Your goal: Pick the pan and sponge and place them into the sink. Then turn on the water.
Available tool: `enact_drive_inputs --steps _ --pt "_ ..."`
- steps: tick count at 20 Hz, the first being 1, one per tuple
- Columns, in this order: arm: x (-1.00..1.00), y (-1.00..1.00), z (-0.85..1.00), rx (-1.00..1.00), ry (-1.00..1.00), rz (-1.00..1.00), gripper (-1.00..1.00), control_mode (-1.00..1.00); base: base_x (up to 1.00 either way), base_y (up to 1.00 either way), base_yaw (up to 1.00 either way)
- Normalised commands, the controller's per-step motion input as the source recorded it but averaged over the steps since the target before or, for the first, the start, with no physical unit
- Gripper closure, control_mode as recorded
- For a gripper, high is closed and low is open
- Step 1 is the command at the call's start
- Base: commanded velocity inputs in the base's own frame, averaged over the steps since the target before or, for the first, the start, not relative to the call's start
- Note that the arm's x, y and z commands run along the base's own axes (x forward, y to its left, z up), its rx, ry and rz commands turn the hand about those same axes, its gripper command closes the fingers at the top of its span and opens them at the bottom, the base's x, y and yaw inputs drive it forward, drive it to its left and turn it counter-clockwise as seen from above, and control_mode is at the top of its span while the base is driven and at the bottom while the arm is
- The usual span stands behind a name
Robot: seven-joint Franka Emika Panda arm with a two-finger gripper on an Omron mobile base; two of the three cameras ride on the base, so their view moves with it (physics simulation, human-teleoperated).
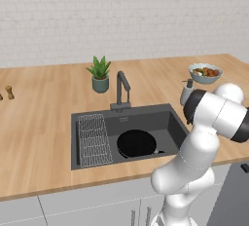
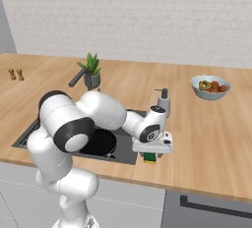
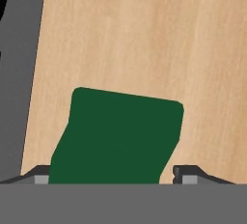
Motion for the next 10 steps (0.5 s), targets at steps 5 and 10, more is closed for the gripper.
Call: enact_drive_inputs --steps 5,10 --pt "0.00 0.03 -0.11 0.00 0.00 0.02 -1.00 -1.00 0.00 0.00 0.00" --pt "0.00 0.13 -0.06 0.00 0.00 0.01 1.00 -1.00 0.00 0.00 0.00"
